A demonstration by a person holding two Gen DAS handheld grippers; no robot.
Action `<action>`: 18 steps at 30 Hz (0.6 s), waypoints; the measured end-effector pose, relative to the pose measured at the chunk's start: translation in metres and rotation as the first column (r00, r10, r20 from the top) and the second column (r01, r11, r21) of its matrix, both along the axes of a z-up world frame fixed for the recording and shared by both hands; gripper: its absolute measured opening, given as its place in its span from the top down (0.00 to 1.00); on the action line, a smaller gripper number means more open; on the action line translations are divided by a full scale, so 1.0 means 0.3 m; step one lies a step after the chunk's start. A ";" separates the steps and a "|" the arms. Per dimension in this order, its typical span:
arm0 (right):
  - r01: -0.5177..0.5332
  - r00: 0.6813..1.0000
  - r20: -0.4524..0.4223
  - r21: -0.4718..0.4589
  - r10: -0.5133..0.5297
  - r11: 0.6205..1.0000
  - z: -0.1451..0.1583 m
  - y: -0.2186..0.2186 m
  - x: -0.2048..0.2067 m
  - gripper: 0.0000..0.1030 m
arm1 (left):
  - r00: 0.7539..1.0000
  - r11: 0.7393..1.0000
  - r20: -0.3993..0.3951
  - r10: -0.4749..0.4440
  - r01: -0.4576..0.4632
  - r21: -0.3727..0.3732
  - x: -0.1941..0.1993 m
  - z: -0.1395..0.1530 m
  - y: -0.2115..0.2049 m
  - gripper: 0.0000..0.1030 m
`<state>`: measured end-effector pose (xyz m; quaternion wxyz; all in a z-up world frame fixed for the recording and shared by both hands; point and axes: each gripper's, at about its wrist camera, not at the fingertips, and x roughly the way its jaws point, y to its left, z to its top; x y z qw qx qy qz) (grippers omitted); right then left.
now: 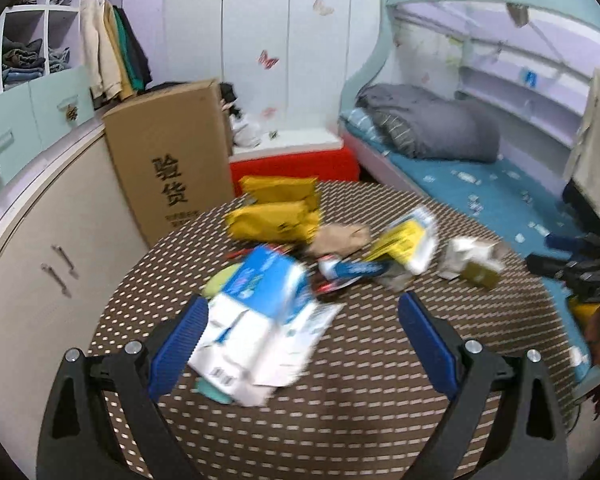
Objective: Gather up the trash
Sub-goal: 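Grasp the blue-and-white box with the left gripper while the right gripper grasps the white carton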
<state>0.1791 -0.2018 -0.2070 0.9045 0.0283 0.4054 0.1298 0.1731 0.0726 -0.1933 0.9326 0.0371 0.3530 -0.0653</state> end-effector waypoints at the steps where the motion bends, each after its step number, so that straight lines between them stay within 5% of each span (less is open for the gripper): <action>1: -0.001 1.000 -0.006 0.000 0.001 1.000 -0.011 0.000 0.010 0.06 | 1.000 1.000 -0.014 0.005 -0.004 0.019 0.016 -0.018 0.017 0.09; 8: -0.015 0.998 -0.060 0.001 0.016 1.000 -0.102 0.017 0.111 0.06 | 0.996 0.988 -0.091 -0.010 0.024 0.153 0.104 -0.122 0.048 0.09; 13: -0.055 0.996 -0.072 -0.031 0.053 0.998 -0.157 0.054 0.182 0.06 | 0.989 0.971 -0.135 -0.059 0.088 0.221 0.125 -0.161 0.013 0.43; 15: -0.080 0.994 -0.078 -0.036 0.077 0.996 -0.173 0.068 0.191 0.15 | 0.989 0.969 -0.135 -0.061 0.091 0.231 0.124 -0.160 0.007 0.46; 17: -0.098 0.991 -0.093 -0.049 0.093 0.994 -0.186 0.081 0.193 0.45 | 0.987 0.979 -0.144 -0.067 0.093 0.183 0.110 -0.143 0.016 0.47; 18: -0.101 0.991 -0.095 -0.056 0.095 0.993 -0.190 0.085 0.185 0.45 | 0.987 0.982 -0.146 -0.069 0.093 0.167 0.098 -0.137 0.018 0.48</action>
